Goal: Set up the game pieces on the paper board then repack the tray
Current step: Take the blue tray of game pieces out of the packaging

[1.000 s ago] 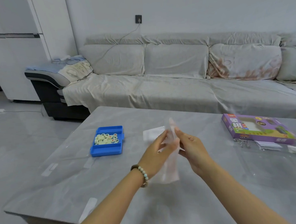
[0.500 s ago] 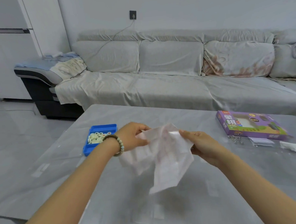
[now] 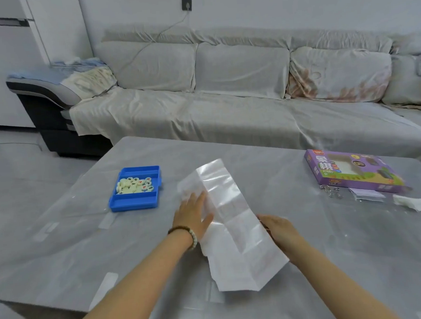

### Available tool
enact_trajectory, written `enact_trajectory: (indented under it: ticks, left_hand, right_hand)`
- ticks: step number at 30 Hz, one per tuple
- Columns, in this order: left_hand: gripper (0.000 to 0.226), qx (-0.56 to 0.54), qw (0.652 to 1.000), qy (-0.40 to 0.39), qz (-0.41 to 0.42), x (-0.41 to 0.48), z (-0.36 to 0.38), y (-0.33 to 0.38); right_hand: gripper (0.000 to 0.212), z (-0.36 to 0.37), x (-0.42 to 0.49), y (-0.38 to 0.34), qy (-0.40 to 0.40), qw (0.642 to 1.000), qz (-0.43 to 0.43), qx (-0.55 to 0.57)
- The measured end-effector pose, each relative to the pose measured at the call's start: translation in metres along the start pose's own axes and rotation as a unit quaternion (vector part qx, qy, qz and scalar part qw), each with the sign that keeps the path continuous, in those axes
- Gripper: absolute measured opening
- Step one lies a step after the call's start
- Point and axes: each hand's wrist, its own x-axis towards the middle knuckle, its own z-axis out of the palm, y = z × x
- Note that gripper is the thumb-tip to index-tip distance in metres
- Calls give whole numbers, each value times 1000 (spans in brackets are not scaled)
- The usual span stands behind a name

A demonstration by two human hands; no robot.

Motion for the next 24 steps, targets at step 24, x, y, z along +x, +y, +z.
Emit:
enact_trajectory:
  ticks: [24]
  left_hand:
    - [26,-483,851,-34,-202,-111,4,-15]
  right_hand:
    - [57,52,-61,70,-138,826,-368,-405]
